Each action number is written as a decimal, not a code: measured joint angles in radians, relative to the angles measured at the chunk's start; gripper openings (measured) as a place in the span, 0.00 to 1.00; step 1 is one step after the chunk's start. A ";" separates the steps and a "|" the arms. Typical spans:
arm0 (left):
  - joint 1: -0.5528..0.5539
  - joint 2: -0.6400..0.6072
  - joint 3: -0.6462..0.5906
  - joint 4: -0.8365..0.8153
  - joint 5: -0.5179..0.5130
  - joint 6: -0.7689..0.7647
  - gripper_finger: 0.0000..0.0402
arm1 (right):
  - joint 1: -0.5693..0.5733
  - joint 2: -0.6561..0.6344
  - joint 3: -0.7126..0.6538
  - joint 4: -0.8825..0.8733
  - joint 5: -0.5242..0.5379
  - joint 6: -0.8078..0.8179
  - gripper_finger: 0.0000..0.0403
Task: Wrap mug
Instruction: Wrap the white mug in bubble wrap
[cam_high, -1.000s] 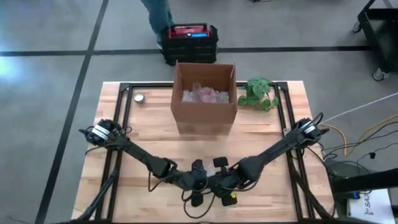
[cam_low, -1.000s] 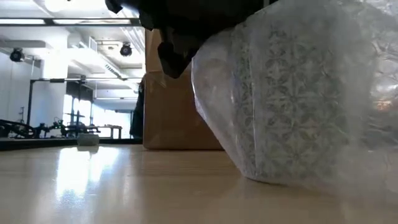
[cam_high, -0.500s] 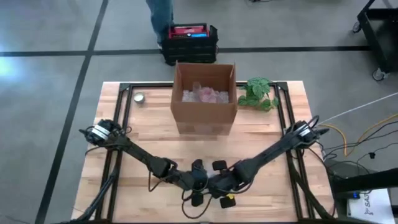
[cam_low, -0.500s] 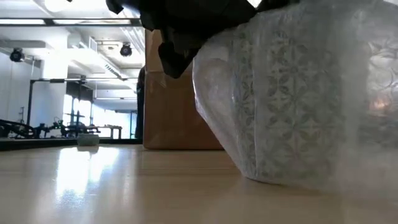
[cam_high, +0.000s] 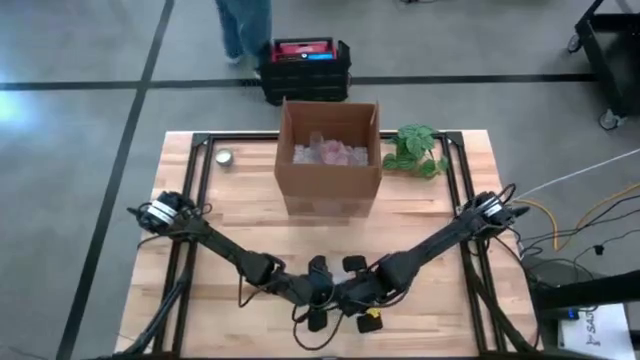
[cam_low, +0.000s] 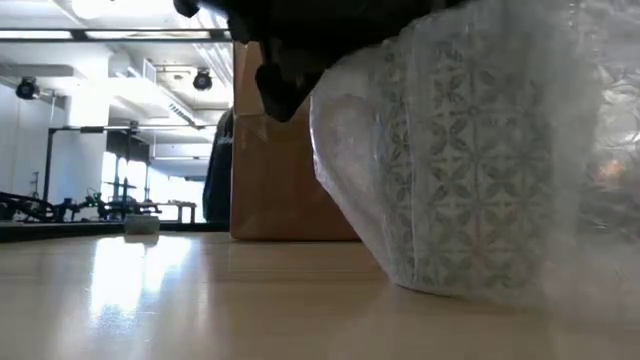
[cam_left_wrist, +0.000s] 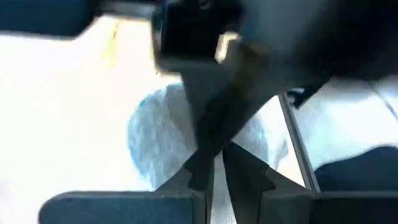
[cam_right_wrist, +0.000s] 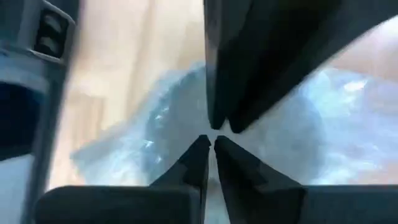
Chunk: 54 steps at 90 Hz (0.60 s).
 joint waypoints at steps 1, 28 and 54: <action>0.000 0.001 0.000 0.002 -0.002 0.001 0.06 | 0.000 -0.007 0.001 0.000 0.001 0.000 0.05; 0.000 0.001 -0.001 0.002 0.000 0.003 0.06 | -0.019 -0.003 -0.002 -0.026 0.083 -0.016 0.05; 0.000 0.001 -0.002 0.002 0.001 0.003 0.06 | -0.024 0.158 -0.015 -0.003 0.046 -0.035 0.05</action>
